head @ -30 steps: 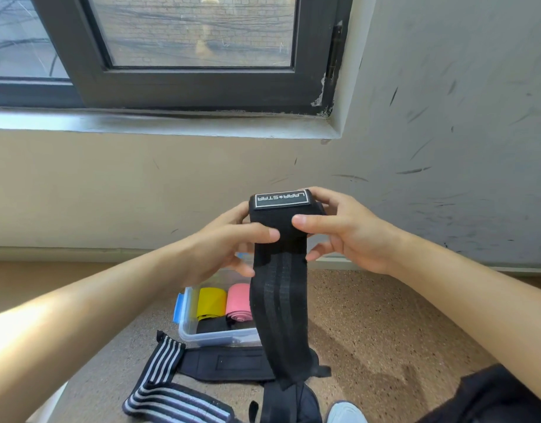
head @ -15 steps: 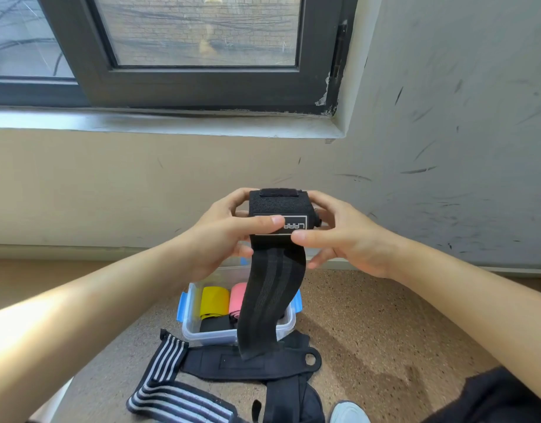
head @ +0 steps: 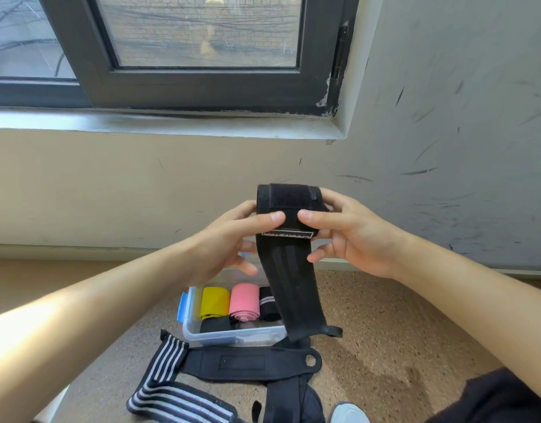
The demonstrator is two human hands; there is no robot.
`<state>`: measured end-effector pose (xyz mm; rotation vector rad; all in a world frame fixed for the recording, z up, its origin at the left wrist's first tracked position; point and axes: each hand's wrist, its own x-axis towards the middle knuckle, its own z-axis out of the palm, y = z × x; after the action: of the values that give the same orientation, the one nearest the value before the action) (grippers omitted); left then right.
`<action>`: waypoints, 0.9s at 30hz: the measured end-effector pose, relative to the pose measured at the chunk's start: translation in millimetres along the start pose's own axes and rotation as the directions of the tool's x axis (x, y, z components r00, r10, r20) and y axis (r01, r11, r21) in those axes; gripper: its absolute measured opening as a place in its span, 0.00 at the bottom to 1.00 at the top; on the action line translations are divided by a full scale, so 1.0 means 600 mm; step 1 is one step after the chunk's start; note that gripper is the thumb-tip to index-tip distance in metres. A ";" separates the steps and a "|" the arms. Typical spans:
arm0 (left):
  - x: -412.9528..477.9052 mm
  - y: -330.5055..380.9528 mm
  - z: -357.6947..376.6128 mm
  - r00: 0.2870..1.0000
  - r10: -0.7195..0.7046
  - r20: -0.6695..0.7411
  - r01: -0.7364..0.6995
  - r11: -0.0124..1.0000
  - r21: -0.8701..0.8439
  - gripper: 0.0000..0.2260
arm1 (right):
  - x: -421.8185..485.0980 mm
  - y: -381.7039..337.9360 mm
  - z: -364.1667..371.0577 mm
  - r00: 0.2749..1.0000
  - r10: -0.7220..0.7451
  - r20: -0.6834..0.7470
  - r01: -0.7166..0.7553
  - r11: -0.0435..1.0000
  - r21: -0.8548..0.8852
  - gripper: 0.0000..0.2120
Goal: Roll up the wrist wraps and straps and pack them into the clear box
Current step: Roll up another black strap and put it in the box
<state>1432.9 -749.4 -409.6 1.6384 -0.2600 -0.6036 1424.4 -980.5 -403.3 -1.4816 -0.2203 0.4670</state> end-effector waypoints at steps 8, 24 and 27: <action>0.007 -0.001 0.000 0.999 -0.045 -0.010 0.044 0.997 -0.061 0.23 | -0.002 0.005 0.002 0.990 -0.136 -0.043 0.123 0.966 -0.226 0.30; 0.007 -0.006 0.001 0.976 0.169 -0.134 -0.171 0.985 -0.003 0.31 | -0.004 0.001 0.007 0.992 0.121 0.043 -0.121 0.993 -0.018 0.25; 0.006 -0.003 0.004 0.992 0.086 -0.091 -0.087 0.996 -0.017 0.32 | -0.003 0.001 0.004 0.996 0.083 0.029 -0.083 0.996 0.010 0.24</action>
<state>1434.2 -752.8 -412.1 1.6210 -0.2567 -0.4644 1421.8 -979.1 -403.4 -1.4780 -0.1788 0.5553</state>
